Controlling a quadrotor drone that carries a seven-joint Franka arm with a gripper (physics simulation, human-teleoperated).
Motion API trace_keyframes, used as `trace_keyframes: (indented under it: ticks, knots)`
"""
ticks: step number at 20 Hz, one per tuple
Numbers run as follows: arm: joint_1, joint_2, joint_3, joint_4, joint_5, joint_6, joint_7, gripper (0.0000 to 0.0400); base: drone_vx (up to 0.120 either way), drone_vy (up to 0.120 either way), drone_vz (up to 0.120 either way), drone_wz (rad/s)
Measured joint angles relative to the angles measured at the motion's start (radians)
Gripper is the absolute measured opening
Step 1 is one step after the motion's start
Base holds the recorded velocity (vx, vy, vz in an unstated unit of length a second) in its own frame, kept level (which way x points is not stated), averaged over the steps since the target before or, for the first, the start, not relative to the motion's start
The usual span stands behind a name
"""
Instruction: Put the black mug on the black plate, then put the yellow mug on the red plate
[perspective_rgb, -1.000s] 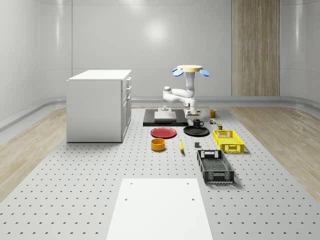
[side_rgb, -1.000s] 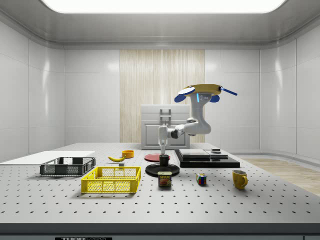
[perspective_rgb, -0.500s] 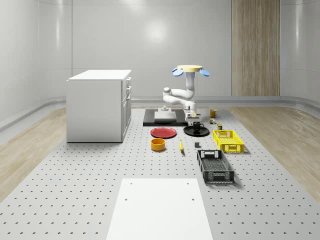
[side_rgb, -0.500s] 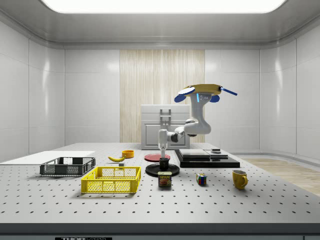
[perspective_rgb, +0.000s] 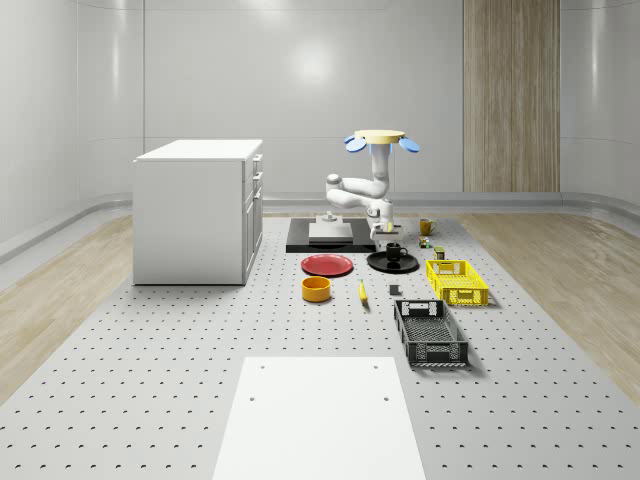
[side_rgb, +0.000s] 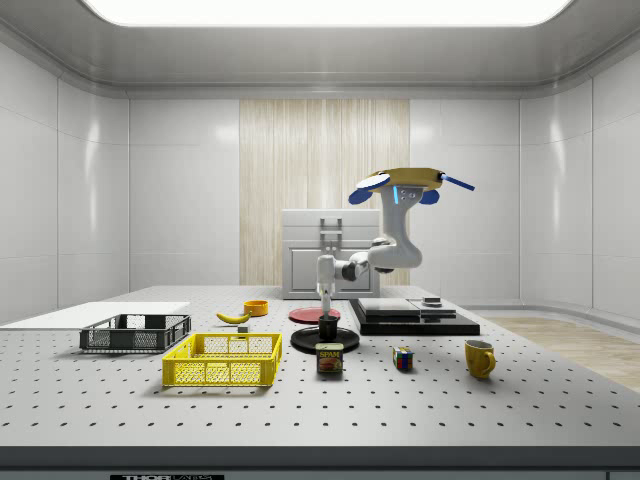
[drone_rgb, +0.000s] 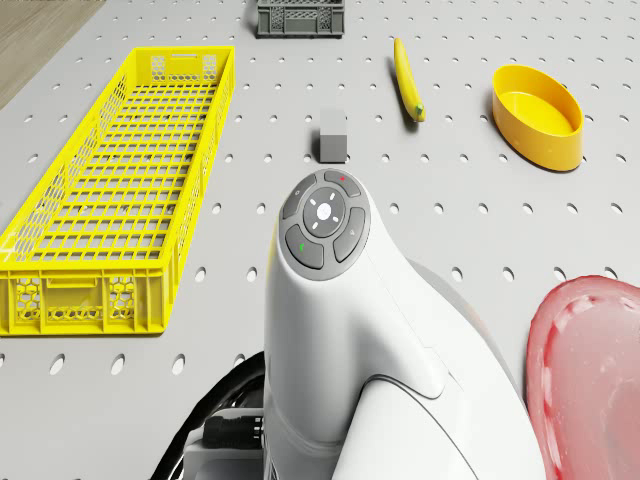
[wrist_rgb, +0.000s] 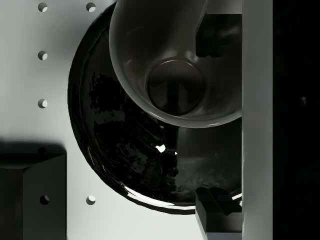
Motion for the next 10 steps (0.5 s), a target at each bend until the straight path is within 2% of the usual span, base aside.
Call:
trace_keyframes:
  ticks: [6, 8, 10]
  knots:
    - [0.008, 0.001, 0.052, -0.01, 0.048, -0.02, -0.002, 0.0397, 0.0, 0.007, 0.12, 0.0]
    - [0.009, 0.001, 0.06, -0.011, 0.055, -0.022, -0.002, 0.0398, -0.08, 0.12, 0.12, 0.0]
    - [0.01, 0.0, 0.065, -0.012, 0.06, -0.024, -0.002, 0.0399, -0.12, 0.12, 0.0, 0.0]
